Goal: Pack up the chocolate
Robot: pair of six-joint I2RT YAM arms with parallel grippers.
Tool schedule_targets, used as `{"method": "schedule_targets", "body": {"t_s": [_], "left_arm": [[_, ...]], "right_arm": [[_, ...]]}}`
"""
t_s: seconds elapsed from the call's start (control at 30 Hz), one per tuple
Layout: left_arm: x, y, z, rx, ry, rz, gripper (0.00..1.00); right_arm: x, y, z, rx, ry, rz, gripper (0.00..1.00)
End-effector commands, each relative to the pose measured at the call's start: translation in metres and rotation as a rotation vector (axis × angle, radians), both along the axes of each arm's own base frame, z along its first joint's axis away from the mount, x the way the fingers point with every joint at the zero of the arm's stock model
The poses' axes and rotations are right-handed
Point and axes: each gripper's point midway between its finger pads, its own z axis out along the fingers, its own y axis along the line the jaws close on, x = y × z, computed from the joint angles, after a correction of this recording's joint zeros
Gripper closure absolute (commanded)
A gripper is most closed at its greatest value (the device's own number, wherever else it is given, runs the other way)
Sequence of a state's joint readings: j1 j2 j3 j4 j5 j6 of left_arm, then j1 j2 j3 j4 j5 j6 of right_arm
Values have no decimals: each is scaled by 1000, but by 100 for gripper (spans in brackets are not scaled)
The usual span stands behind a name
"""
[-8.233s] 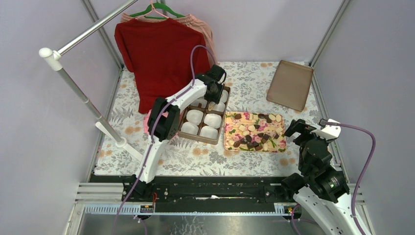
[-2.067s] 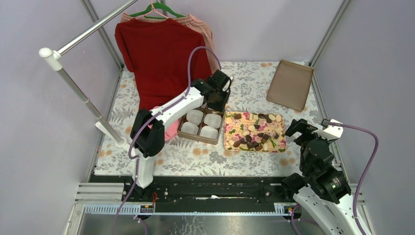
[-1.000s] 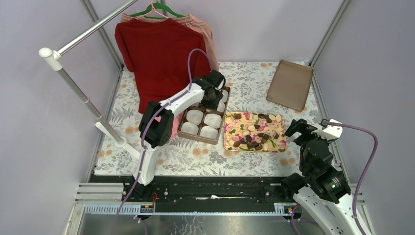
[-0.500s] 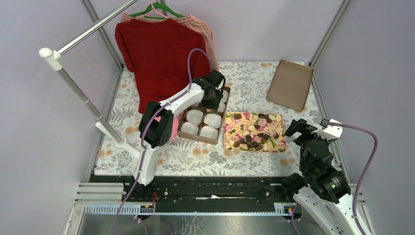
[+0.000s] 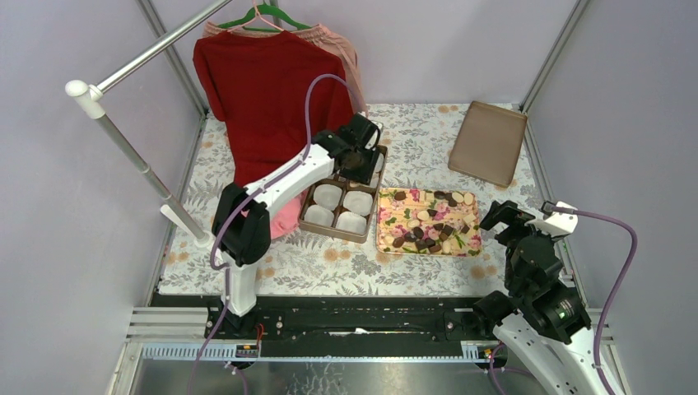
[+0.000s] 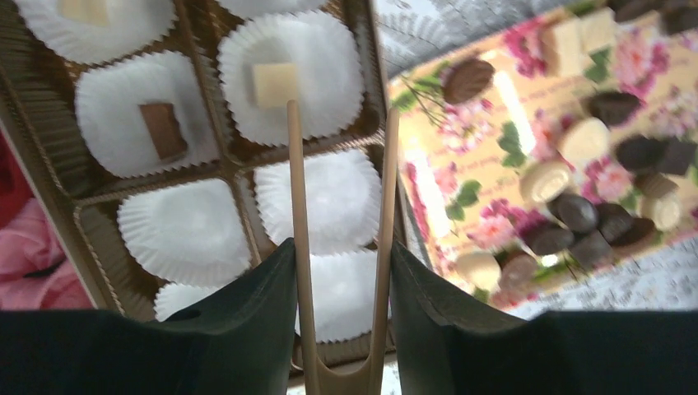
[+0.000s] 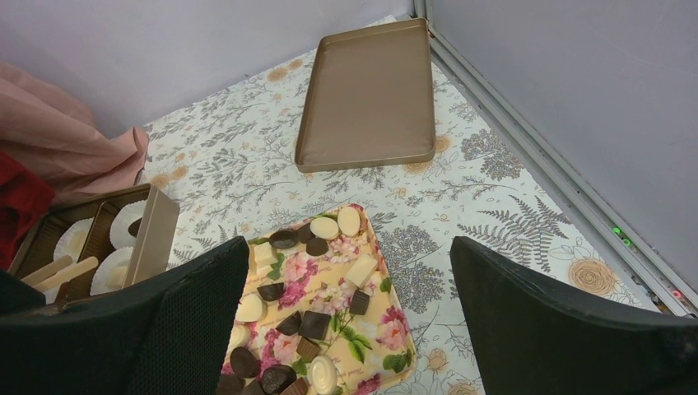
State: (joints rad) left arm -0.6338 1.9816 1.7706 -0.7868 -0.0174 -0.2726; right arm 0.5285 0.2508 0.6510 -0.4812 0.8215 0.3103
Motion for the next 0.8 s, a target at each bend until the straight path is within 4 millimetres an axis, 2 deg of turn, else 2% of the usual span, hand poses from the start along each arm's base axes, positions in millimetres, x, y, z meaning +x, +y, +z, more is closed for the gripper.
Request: {"method": "schedule_targets", "body": {"t_s": [0.0, 0.3, 0.53, 0.77], "left_arm": [[-28, -21, 14, -50, -7, -76, 52], [-94, -41, 21, -60, 27, -235, 52], [-146, -55, 8, -37, 90, -354, 51], [-174, -67, -8, -6, 129, -421, 51]], "right_arm": [[0, -1, 10, 17, -44, -7, 0], [-2, -2, 12, 25, -57, -7, 0], [-1, -2, 12, 25, -57, -6, 0], [0, 0, 10, 21, -50, -2, 0]]}}
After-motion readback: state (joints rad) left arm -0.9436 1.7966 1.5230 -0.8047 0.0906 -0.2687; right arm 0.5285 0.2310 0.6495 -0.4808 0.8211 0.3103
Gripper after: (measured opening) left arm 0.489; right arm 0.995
